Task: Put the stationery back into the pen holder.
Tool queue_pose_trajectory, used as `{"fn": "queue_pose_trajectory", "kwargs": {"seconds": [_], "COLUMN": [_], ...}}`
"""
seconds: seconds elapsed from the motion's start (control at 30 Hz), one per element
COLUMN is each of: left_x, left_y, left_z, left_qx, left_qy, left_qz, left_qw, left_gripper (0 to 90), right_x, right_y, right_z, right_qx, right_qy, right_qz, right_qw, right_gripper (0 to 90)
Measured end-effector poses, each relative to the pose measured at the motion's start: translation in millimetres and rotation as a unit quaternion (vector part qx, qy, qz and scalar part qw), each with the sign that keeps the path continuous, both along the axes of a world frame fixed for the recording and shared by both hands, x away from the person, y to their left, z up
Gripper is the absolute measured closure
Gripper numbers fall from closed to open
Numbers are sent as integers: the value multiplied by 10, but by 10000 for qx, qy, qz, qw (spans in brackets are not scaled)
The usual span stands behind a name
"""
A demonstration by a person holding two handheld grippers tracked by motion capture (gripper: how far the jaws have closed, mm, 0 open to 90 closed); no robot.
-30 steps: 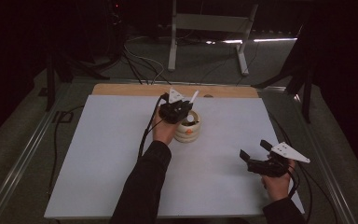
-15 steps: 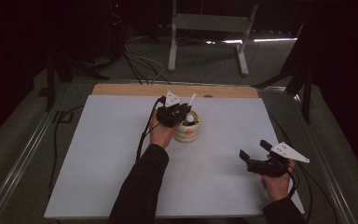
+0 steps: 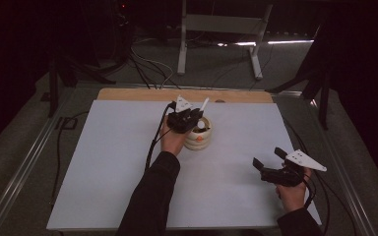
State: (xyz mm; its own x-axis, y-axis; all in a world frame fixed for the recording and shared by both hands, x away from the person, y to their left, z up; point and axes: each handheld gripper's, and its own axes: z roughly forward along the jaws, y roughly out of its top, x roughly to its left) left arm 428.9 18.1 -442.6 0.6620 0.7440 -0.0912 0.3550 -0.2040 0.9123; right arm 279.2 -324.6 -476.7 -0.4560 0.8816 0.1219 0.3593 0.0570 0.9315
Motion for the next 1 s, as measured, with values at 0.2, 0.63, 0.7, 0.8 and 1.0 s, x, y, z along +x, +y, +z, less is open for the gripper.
{"fn": "queue_pose_trajectory", "kwargs": {"seconds": [0.2,0.63,0.7,0.8,1.0], "left_x": [-7,-92,-107,-131,-181], "left_y": [16,71,86,108,163], "left_z": [-17,-8,-7,-7,-10], "left_qx": [6,-78,-74,-97,-126], "left_qy": [-8,-123,-134,-155,-180], "left_qz": [-15,-84,-100,-116,-135], "left_qw": [10000,9999,9998,9998,9997], "left_gripper": [783,784,784,784,783], "right_x": [1,-1,-1,-2,-1], "right_y": [1,4,3,4,4], "right_z": [-1,-2,-2,-2,-3], "right_qx": [8,5,6,7,-1], "right_qy": [0,14,13,11,9], "right_qz": [0,3,-1,0,0], "right_qw": [10000,10000,10000,10000,10000], "right_gripper": [1,1,1,1,1]}}
